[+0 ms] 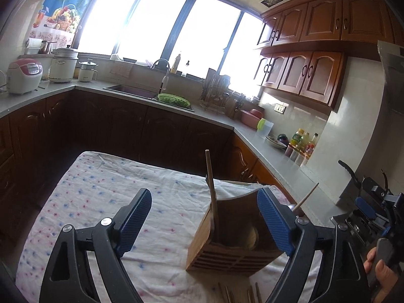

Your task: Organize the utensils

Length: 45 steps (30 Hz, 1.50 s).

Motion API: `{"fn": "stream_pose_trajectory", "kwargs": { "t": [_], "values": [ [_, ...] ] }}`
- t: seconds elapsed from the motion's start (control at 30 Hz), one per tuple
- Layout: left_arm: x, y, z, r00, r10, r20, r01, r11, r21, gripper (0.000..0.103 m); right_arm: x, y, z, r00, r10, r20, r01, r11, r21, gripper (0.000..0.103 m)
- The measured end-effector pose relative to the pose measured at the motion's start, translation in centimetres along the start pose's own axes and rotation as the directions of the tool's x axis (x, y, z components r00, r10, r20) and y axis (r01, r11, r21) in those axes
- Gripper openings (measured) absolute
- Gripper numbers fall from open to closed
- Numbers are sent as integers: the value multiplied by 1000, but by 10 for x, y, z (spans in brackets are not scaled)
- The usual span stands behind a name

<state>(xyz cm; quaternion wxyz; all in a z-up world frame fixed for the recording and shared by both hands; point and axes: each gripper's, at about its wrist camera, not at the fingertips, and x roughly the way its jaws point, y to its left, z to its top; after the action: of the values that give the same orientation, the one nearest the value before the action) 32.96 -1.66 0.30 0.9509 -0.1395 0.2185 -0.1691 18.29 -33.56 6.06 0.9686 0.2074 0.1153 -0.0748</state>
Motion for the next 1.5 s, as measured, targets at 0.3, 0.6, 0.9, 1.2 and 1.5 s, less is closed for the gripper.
{"fn": "stream_pose_trajectory", "kwargs": {
  "t": [0.3, 0.6, 0.9, 1.2, 1.5],
  "values": [
    [-66, 9, -41, 998, 22, -60, -22, 1000, 4, 89, -49, -20, -42, 999, -9, -39, 12, 998, 62, 100],
    [-97, 6, -87, 985, 37, -171, -38, 999, -5, 89, -87, -37, -105, 988, -53, -147, 63, 996, 65, 99],
    [-94, -5, -110, 961, 31, -274, -32, 999, 1, 89, -97, -51, -146, 969, -75, -234, 91, 994, 62, 99],
    [-75, -14, -113, 953, 50, -299, -43, 999, 30, 89, -93, -60, -157, 959, -90, -270, 110, 992, 59, 99],
    [-36, -30, -117, 926, 104, -362, -72, 992, 101, 88, -72, -64, -162, 940, -109, -324, 129, 991, 42, 99]
  ]
}}
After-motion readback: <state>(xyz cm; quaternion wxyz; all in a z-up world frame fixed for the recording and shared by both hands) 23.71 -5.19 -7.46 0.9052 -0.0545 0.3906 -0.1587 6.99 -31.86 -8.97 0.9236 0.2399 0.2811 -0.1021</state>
